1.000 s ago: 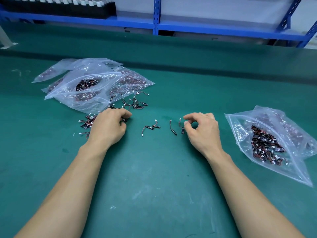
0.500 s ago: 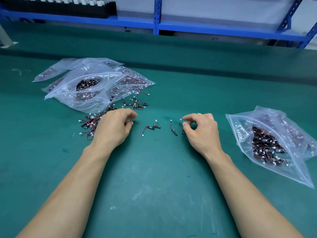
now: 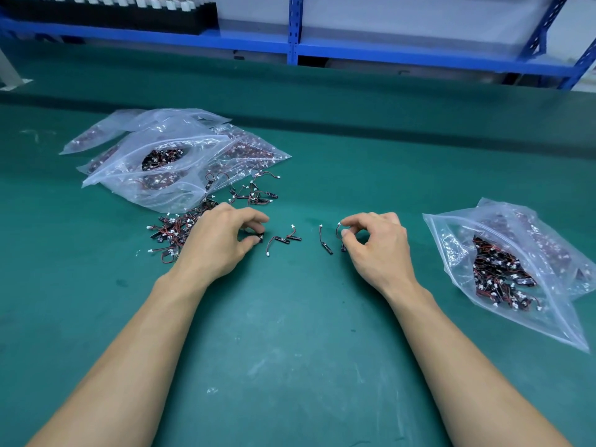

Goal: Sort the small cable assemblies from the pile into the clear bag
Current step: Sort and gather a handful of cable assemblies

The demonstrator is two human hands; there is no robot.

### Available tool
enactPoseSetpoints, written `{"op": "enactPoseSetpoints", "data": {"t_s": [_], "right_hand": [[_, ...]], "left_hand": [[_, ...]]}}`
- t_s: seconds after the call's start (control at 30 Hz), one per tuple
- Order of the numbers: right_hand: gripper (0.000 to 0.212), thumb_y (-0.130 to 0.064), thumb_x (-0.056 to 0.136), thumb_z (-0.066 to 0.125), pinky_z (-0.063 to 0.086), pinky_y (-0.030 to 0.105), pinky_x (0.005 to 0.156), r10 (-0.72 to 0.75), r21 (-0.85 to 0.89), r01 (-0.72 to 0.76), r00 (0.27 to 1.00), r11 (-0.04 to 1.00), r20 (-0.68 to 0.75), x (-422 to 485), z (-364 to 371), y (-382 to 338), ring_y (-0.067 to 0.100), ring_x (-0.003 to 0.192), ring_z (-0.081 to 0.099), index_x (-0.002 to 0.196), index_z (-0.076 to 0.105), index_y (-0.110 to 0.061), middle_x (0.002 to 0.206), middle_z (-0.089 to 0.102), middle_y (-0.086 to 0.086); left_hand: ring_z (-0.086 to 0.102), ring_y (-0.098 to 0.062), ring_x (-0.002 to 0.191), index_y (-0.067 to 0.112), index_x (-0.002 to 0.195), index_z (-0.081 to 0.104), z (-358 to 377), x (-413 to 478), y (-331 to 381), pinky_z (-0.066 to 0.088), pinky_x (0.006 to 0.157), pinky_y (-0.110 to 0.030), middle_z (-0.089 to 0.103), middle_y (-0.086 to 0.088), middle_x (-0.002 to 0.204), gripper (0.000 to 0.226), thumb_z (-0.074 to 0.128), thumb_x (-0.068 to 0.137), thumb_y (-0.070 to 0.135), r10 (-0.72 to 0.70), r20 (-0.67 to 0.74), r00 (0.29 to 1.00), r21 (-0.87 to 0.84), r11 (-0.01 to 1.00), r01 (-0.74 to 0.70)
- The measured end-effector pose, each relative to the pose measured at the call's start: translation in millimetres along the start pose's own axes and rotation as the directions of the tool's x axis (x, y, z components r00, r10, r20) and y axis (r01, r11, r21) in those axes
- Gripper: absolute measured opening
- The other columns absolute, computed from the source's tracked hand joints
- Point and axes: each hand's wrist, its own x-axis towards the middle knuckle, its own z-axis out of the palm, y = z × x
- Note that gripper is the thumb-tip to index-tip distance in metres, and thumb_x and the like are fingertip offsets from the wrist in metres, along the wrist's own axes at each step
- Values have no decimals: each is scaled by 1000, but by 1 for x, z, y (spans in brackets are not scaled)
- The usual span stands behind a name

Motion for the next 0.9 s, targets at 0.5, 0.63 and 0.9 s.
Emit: {"op": "enactPoseSetpoints", "data": {"t_s": [0.5,0.63,0.9], "right_hand": [[14,-21,90,65,42,44,98,-11,27,10,1000,1000,4,0,-2,0,16,101,46,99,73,-27,85,70,-15],[14,-21,90,64,42,44,98,-11,27,10,1000,1000,6,0,-1,-1,16,101,47,98,74,-27,85,70,-15],[13,-21,90,65,42,44,98,-18,28,18,1000,999,11,-1,-1,-1,16,102,46,98,73,-27,85,70,-14]], "left_hand": [[45,-14,97,27,98,75,7,-1,3,42,92,-35,64,13,107,22,84,78,24,99,-26,995,-40,994,-100],[43,-15,102,30,93,77,10,-2,12,41,94,-43,61,14,109,13,80,81,28,112,16,994,13,994,-113],[45,-14,109,33,109,72,20,-3,22,26,89,-30,65,21,108,20,66,92,25,157,95,983,53,985,-163]]}}
